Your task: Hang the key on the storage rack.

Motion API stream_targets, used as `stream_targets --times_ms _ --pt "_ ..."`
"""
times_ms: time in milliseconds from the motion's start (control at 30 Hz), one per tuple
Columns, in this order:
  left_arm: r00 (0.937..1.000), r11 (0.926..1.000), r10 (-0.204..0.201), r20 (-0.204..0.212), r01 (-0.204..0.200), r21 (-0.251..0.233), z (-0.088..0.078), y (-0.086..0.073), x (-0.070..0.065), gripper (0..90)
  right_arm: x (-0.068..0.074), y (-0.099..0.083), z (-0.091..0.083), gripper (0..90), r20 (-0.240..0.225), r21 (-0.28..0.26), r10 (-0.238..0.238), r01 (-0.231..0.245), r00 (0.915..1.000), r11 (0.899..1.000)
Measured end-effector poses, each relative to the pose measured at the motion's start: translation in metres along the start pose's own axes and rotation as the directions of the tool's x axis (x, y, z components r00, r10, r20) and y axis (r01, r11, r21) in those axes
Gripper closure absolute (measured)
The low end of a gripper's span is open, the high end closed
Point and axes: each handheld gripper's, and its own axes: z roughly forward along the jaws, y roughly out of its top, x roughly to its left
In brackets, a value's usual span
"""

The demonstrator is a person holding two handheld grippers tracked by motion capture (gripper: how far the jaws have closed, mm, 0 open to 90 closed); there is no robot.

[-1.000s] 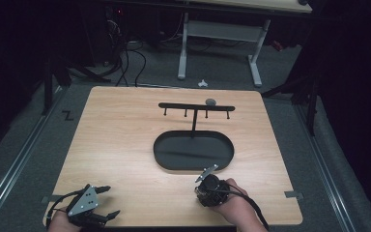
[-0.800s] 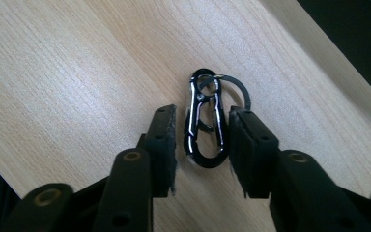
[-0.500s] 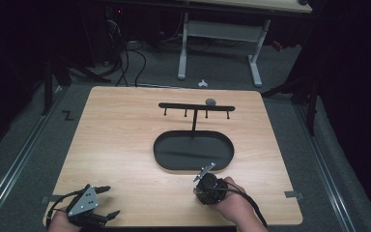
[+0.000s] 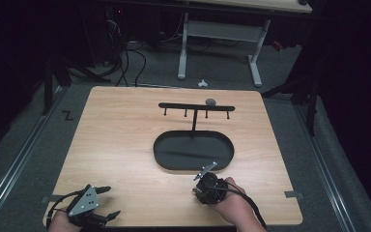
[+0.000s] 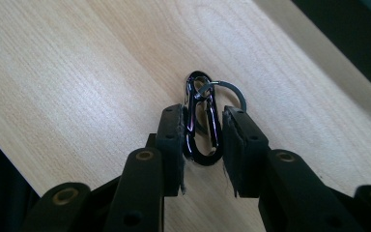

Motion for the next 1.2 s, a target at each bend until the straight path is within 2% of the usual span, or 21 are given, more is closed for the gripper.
stream_targets --times_ms 267,400,600,633,733,867,1067,1133,1200 --pt "1.0000 1.0000 0.001 0.000 -0.001 -0.001 0.000 0.000 0.000 15.4 -0.003 -0.002 -0.001 70.6 0.007 -0.004 0.024 -0.024 0.9997 1.000" --pt "1.0000 1.0000 0.001 0.001 -0.001 0.000 0.000 0.000 0.000 15.4 -0.004 -0.004 -0.001 70.7 0.009 -0.003 0.015 -0.015 0.9998 1.000" --pt "1.0000 1.0000 0.001 0.003 -0.001 0.001 0.001 0.000 0.000 15.4 -0.003 -0.004 0.000 70.6 0.040 0.006 -0.009 0.009 0.9992 1.000" --pt "1.0000 1.0000 0.001 0.004 -0.001 0.001 0.001 0.000 -0.001 15.4 -0.001 -0.005 0.003 70.3 0.053 0.030 -0.039 0.037 0.9978 0.999" --pt "1.0000 1.0000 0.002 0.004 -0.002 0.001 0.001 0.000 -0.001 15.4 0.002 -0.004 0.003 70.6 0.070 0.036 -0.065 0.063 0.9954 0.997" --pt "1.0000 1.0000 0.002 0.004 -0.002 0.001 0.001 0.000 -0.001 15.4 0.002 -0.004 0.003 70.8 0.072 0.039 -0.065 0.062 0.9953 0.997" --pt "1.0000 1.0000 0.002 0.006 -0.002 0.000 0.001 0.000 -0.001 15.4 0.005 -0.002 0.003 71.3 0.083 0.058 -0.093 0.088 0.9922 0.994" --pt "1.0000 1.0000 0.004 0.007 -0.004 0.001 0.001 0.001 -0.001 15.4 0.009 -0.001 0.003 71.6 0.109 0.072 -0.123 0.116 0.9864 0.991" --pt "1.0000 1.0000 0.004 0.007 -0.004 0.001 0.001 0.001 -0.001 15.4 0.009 -0.001 0.003 71.7 0.110 0.072 -0.117 0.110 0.9871 0.991"
